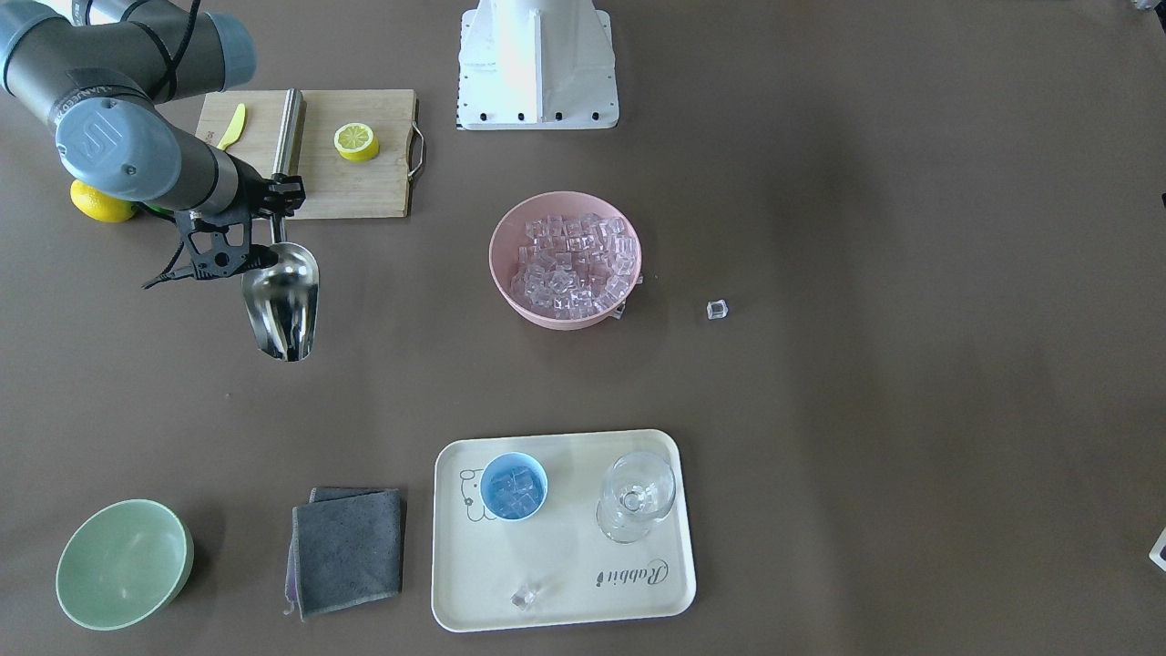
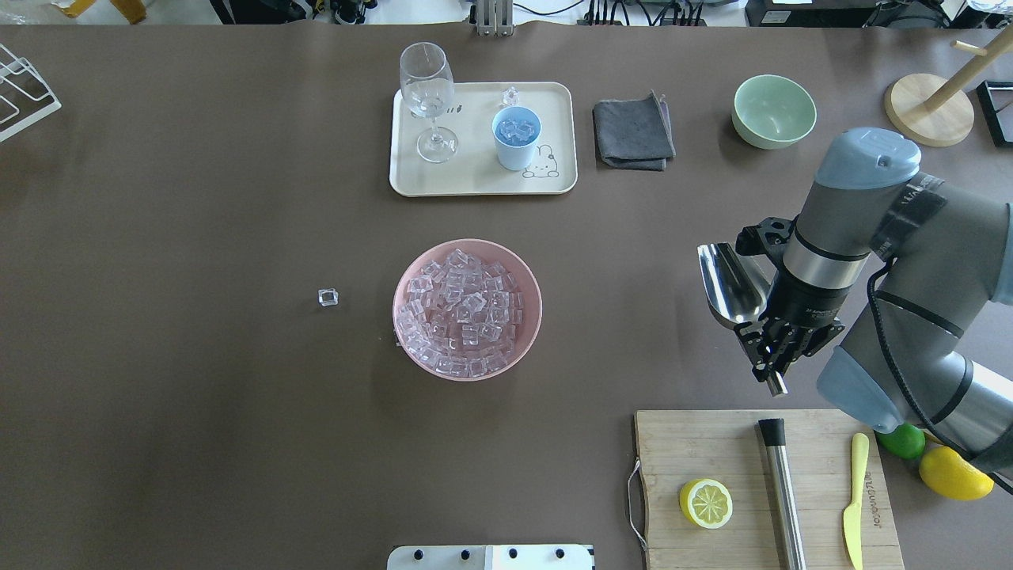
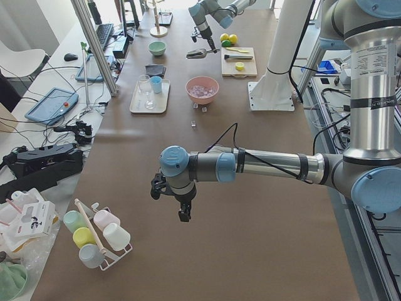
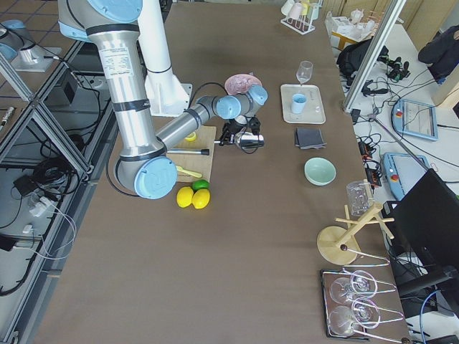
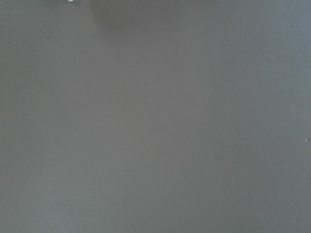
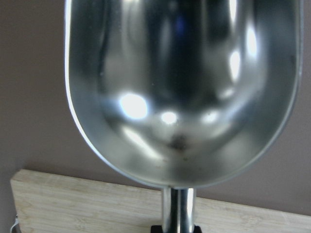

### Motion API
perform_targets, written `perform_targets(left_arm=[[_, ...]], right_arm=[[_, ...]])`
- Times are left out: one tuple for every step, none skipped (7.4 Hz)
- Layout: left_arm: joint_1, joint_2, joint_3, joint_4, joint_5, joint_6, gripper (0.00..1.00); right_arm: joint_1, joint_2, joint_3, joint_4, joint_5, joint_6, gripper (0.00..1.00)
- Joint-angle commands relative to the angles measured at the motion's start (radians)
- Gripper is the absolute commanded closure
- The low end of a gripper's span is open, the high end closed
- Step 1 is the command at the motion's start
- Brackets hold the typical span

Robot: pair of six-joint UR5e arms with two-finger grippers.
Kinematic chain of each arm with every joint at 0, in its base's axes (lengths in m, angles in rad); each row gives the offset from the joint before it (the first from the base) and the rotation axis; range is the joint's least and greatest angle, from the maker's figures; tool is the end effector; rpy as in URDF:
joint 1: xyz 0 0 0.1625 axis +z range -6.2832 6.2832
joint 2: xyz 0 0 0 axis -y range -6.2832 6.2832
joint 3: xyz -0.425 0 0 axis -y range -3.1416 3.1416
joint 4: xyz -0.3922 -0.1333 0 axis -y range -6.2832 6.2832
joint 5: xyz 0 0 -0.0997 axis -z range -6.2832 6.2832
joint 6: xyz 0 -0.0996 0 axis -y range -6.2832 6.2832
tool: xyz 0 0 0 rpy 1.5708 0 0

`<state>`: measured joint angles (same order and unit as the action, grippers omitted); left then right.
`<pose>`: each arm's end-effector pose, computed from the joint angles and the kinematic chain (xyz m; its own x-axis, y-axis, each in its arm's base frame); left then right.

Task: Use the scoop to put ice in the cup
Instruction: 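Carry the metal scoop with the right gripper toward the cutting board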

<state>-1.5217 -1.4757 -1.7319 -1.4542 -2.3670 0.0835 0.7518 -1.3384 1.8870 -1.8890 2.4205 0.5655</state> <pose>-0.0401 -0.4496 0.6343 0.6938 0.0814 -0.7155 -0.1073 0.9942 0.0091 -0.3579 -0.4147 0.4128 0.6560 -0.1498 0.7398 0.4260 0.8826 -0.1990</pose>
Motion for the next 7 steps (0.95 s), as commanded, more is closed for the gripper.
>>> perform_targets(left_arm=[[0.0,0.0,0.0,0.0,0.0,-0.001,0.02],[0.0,0.0,0.0,0.0,0.0,-0.001,0.02],[0.0,0.0,0.0,0.0,0.0,-0.001,0.02],[0.0,0.0,0.0,0.0,0.0,-0.001,0.02],[0.0,0.0,0.0,0.0,0.0,-0.001,0.02],[0.0,0.0,0.0,0.0,0.0,-0.001,0.02],[0.0,0.0,-0.002,0.0,0.0,-0.001,0.02]], right_arm=[[-0.009,-0.01,0.001,0.007,-0.018,0.11,1.0],[-0.005,0.004,-0.002,0.008,-0.037,0.146,1.0],[0.001,0.019,-0.003,0.01,-0.064,0.163,1.0],[0.004,0.019,-0.023,0.031,-0.066,0.163,1.0],[0.009,0.019,-0.06,0.091,-0.066,0.163,1.0],[0.012,0.027,-0.092,0.122,-0.064,0.166,1.0],[0.012,0.03,-0.1,0.122,-0.064,0.166,1.0]])
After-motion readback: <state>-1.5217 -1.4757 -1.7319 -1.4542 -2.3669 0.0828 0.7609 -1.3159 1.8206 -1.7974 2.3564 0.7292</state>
